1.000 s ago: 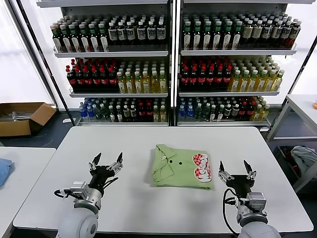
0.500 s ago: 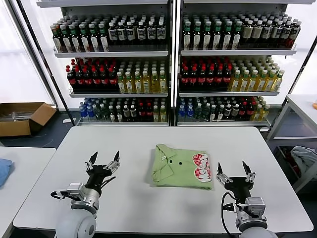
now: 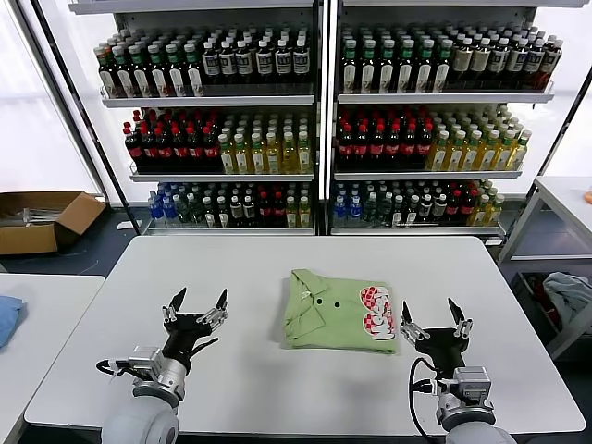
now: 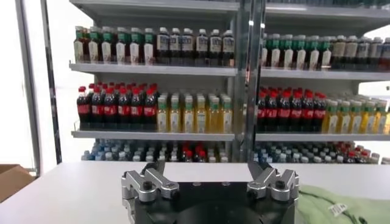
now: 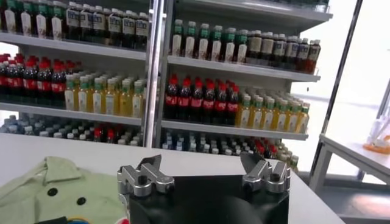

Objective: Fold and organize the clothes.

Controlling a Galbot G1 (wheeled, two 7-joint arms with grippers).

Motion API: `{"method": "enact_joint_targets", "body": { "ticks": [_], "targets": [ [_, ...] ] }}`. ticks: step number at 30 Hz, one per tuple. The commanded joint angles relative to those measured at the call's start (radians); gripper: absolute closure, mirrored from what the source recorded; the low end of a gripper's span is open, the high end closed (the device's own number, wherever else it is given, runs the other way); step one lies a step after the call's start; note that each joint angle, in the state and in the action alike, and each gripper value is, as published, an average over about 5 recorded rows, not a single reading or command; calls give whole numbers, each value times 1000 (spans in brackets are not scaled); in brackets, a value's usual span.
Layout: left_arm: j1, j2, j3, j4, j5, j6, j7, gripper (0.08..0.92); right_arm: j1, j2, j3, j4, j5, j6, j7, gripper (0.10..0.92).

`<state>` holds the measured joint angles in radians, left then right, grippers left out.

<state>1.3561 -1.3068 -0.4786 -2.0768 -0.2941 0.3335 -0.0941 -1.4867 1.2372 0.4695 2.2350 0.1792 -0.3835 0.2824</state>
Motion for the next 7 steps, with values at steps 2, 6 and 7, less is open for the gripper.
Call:
{"method": "enact_joint_targets", "body": {
  "ticks": [2, 6, 7],
  "targets": [
    [7, 1, -2, -4, 30, 13, 23, 177, 11, 10, -13, -10, -6, -5, 1, 203],
    [8, 1, -3, -4, 32, 15, 25, 177, 14, 14, -16, -11, -5, -6, 1, 203],
    [8, 1, -3, -4, 32, 15, 25, 177, 15, 14, -16, -10, -5, -6, 1, 203]
  ]
}}
